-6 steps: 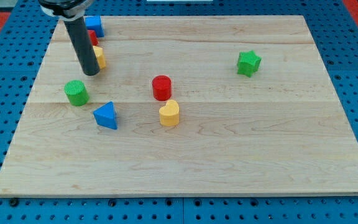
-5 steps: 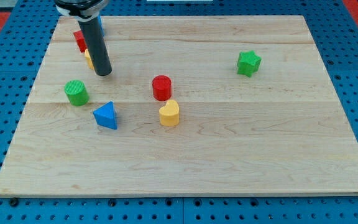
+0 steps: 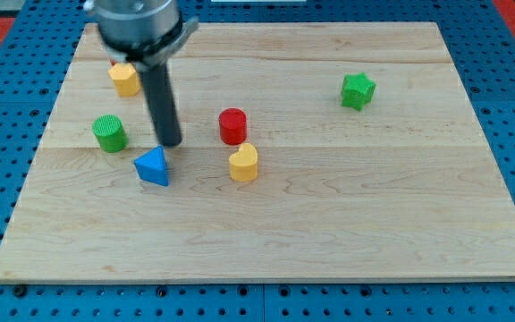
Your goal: Slide the green circle below the yellow hexagon
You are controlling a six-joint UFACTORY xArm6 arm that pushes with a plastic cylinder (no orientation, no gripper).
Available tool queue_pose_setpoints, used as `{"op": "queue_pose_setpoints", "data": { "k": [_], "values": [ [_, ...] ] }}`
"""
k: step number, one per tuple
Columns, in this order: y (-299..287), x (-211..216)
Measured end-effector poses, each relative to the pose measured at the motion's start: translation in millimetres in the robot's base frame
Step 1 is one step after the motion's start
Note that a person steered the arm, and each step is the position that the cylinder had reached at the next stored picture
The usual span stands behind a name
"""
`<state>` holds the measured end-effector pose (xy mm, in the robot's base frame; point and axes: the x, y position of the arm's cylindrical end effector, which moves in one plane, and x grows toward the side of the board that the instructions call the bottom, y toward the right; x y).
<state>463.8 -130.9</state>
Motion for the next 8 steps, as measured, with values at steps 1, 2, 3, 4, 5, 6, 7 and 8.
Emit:
{"op": "queue_pose_setpoints", "data": {
  "k": [1, 2, 3, 4, 5, 6, 7, 8],
  "values": [
    [-66, 24],
    [-84, 0],
    [-84, -23],
    [-76, -24],
    [-66, 13],
    [-59, -13],
    [-54, -39],
    [-52, -41]
  ]
}}
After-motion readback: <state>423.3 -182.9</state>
